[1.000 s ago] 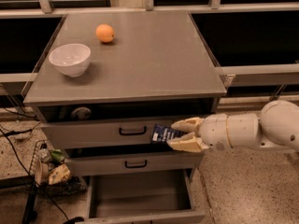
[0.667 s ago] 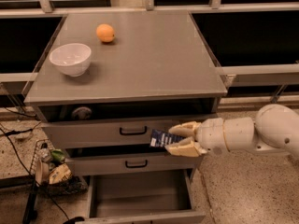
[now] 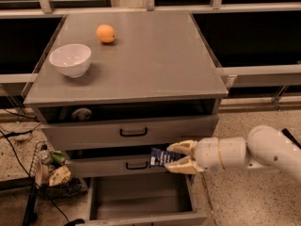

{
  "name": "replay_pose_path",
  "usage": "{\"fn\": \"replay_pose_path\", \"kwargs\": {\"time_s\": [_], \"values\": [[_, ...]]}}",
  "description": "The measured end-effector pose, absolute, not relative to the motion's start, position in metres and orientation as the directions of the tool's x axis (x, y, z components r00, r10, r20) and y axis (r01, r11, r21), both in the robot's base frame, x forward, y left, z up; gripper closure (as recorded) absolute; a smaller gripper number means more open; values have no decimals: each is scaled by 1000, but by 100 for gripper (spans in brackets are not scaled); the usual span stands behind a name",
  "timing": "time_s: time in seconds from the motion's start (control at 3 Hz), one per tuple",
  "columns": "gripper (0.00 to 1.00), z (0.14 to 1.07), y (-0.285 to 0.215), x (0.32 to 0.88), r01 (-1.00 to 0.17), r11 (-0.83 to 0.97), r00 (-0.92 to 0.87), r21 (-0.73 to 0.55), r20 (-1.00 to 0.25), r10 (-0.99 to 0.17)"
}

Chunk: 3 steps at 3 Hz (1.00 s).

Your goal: Place rxbar blueberry into bottom drawer

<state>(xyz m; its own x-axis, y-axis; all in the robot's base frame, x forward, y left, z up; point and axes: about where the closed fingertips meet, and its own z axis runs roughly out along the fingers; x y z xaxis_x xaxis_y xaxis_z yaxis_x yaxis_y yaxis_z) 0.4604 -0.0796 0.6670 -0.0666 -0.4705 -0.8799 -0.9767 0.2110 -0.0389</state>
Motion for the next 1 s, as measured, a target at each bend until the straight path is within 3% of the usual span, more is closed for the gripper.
{"fn": "replay_pose_path", "kwargs": {"time_s": [0.33,1.0], "values": [[100,610,-82,454,-976,213,-63,-43,-883,-465],[100,592,-78,454,-981,179,-21,-73,-881,-473]]}}
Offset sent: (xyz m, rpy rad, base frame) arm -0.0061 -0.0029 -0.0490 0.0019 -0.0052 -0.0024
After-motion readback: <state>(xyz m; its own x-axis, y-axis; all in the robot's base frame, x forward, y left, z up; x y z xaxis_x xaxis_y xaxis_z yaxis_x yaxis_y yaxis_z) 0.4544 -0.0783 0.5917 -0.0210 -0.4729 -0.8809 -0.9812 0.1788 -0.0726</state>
